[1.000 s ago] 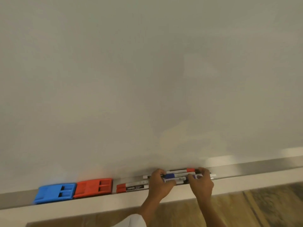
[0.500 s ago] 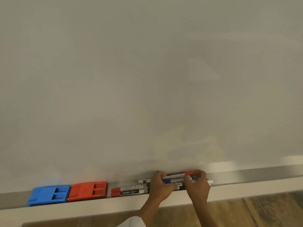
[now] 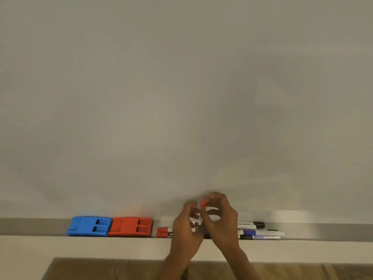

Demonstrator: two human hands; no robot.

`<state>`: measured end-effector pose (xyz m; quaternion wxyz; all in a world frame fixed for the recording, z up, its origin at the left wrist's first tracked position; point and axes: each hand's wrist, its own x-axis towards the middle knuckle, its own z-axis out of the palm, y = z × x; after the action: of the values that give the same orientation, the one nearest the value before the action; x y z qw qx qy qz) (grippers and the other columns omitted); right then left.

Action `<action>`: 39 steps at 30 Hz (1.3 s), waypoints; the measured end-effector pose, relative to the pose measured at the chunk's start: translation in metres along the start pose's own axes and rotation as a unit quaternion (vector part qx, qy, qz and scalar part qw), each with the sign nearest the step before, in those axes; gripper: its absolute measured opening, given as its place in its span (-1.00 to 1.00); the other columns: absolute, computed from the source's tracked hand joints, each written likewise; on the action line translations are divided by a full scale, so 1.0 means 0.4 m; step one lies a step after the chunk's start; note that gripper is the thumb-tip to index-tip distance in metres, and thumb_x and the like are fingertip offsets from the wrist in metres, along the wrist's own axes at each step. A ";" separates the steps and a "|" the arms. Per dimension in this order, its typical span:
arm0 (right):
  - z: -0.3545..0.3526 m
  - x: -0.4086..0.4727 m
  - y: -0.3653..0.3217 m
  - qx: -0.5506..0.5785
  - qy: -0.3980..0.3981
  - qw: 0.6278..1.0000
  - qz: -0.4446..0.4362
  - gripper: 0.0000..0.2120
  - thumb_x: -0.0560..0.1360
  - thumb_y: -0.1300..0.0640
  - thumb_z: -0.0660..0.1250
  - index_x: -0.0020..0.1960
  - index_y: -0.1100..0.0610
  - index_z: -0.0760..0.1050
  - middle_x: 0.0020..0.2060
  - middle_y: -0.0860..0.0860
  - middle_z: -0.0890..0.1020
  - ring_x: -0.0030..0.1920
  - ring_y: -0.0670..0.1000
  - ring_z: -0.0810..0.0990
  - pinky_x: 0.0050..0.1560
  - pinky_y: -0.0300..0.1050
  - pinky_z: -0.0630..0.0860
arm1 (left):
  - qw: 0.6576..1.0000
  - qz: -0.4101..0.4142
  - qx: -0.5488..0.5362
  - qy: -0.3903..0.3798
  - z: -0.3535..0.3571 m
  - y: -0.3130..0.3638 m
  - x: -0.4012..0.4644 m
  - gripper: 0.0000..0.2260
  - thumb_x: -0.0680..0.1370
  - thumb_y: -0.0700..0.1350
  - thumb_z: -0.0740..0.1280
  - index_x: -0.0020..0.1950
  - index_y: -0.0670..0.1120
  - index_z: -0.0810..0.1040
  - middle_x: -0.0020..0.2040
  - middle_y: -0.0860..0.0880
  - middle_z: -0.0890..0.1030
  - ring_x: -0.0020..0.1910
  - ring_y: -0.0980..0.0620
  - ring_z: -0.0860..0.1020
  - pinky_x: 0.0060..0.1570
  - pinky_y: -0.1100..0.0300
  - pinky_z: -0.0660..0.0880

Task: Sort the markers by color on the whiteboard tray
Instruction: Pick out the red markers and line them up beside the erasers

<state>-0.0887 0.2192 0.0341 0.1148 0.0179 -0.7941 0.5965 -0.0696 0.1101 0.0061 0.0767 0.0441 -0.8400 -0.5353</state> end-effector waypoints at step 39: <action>0.145 -0.046 0.161 -0.152 -0.229 0.939 0.209 -0.68 0.48 0.08 0.31 0.19 0.04 0.31 -0.23 -0.04 0.58 -0.31 -0.15 0.54 -0.45 -0.44 0.41 | 0.946 -0.295 -0.069 0.113 -0.088 -0.195 0.009 -0.62 0.46 -0.13 0.43 0.22 0.01 0.39 -0.15 -0.09 0.69 -0.52 -0.01 0.64 -0.56 0.21 0.52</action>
<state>-0.0907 0.1804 -0.0457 -0.1956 -0.0299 -0.8662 0.4589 -0.0678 0.0452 -0.0498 0.0123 0.3448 -0.7362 -0.5822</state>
